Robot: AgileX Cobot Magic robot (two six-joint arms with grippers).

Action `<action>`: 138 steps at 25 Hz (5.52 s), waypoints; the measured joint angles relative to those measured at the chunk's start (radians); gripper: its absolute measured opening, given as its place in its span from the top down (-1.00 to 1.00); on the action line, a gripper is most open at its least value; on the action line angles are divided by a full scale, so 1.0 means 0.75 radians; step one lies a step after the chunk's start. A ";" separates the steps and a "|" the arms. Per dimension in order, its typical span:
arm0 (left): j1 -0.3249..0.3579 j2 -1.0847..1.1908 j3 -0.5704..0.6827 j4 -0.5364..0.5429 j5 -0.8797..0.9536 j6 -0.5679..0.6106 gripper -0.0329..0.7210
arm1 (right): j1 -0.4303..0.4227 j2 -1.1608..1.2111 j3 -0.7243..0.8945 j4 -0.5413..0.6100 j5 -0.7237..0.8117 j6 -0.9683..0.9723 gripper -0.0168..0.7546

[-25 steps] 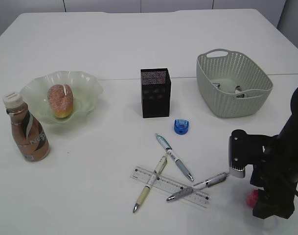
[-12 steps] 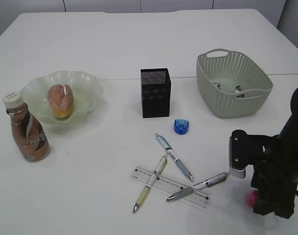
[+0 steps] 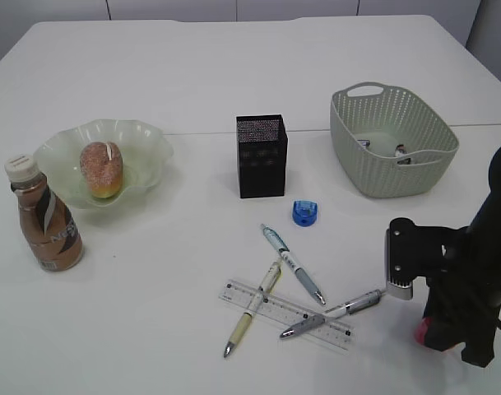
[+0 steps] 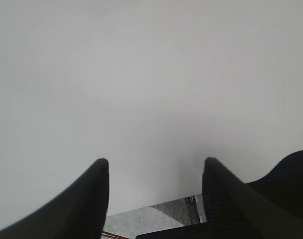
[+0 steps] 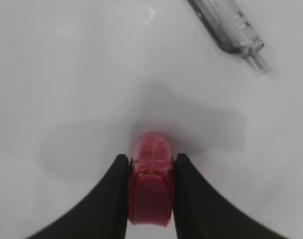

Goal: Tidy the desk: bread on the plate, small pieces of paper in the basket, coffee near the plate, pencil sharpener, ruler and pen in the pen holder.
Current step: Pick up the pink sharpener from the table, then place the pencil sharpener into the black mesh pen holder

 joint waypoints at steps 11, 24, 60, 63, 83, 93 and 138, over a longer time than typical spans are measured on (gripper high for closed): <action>0.000 0.000 0.000 0.000 0.000 0.000 -0.22 | 0.000 0.000 0.000 0.011 0.080 0.025 0.47; 0.000 0.000 0.000 -0.005 0.000 0.000 -0.22 | 0.000 0.000 -0.222 0.136 0.449 0.395 0.47; 0.000 0.000 0.000 -0.008 0.000 -0.069 -0.22 | 0.095 0.097 -1.213 -0.185 0.726 1.604 0.47; 0.000 0.000 0.000 -0.008 0.000 -0.069 -0.22 | 0.142 0.196 -1.325 -0.185 0.729 1.607 0.47; 0.000 0.000 0.000 -0.010 0.000 -0.109 -0.21 | 0.167 0.660 -1.843 0.045 0.529 1.587 0.47; 0.000 0.000 0.000 -0.010 0.000 -0.111 -0.21 | 0.167 0.723 -1.843 0.060 0.348 1.551 0.47; 0.000 0.000 0.000 -0.010 0.000 -0.114 -0.19 | 0.186 0.643 -2.118 -0.004 0.729 1.447 -0.05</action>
